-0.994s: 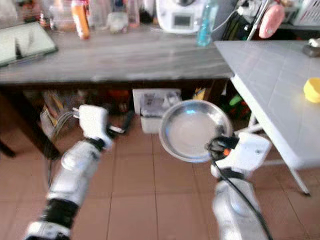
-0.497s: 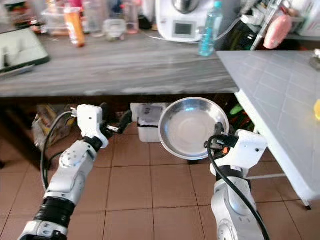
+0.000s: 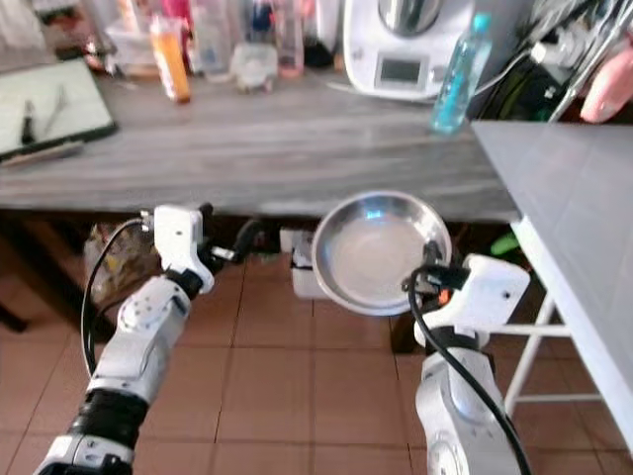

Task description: Setting the table

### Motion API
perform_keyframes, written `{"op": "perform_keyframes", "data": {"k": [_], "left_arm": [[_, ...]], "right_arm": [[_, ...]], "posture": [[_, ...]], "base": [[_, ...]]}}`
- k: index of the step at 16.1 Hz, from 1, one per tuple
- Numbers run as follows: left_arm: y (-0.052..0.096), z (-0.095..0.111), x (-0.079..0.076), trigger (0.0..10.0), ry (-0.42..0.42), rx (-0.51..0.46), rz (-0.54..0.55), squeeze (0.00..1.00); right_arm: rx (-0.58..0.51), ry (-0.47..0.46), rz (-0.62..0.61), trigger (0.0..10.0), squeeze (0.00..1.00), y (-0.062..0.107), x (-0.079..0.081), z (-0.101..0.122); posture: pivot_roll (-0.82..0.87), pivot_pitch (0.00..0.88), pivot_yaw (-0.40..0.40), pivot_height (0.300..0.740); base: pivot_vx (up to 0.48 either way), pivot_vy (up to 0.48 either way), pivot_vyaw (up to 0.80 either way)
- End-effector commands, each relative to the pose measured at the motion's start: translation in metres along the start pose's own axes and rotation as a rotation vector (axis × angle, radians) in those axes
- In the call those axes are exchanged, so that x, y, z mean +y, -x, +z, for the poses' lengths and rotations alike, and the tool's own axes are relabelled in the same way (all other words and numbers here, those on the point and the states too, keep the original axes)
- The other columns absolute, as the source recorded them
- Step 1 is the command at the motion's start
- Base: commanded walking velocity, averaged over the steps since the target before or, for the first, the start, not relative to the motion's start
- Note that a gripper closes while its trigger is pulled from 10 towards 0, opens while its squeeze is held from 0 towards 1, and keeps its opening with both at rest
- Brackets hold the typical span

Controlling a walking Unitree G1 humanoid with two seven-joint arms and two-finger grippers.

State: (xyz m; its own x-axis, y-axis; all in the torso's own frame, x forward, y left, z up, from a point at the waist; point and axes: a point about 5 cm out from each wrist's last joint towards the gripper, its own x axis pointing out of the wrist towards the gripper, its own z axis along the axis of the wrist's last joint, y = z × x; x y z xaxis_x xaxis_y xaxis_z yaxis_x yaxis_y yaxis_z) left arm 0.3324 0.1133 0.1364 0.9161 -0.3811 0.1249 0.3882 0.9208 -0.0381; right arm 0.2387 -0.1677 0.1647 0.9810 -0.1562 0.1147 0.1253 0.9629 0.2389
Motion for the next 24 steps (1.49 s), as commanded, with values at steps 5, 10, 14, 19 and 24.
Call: {"op": "perform_keyframes", "data": {"k": [5, 10, 14, 19, 24], "left_arm": [[-0.004, 0.002, -0.009, 10.0, -0.003, -0.005, -0.030, 0.00], [-0.002, 0.003, -0.006, 10.0, -0.026, -0.004, -0.038, 0.00], [-0.001, 0.005, 0.000, 10.0, -0.036, 0.000, -0.032, 0.00], [0.004, 0.016, 0.010, 10.0, -0.103, -0.005, -0.184, 0.00], [0.024, 0.017, 0.011, 10.0, -0.135, 0.140, -0.513, 0.00]], "right_arm": [[-0.013, 0.010, -0.017, 10.0, 0.00, 0.000, -0.004, 0.002], [-0.013, 0.016, -0.015, 10.0, 0.00, -0.001, -0.005, 0.002], [-0.017, 0.021, -0.011, 10.0, 0.00, -0.003, -0.005, 0.003], [-0.014, 0.033, 0.015, 10.0, 0.00, -0.005, -0.002, 0.003], [0.004, 0.039, 0.065, 10.0, 0.00, -0.009, 0.007, -0.003]], "posture": [[0.04, 0.105, -0.037, 0.740], [0.04, 0.109, -0.037, 0.740], [0.04, 0.111, -0.037, 0.740], [0.05, 0.115, -0.042, 0.740], [0.06, 0.119, -0.046, 0.740]], "base": [[0.439, 0.000, 0.00], [0.437, 0.000, 0.00], [0.420, 0.000, 0.00], [0.000, 0.000, 0.00], [0.000, 0.000, 0.00]]}}
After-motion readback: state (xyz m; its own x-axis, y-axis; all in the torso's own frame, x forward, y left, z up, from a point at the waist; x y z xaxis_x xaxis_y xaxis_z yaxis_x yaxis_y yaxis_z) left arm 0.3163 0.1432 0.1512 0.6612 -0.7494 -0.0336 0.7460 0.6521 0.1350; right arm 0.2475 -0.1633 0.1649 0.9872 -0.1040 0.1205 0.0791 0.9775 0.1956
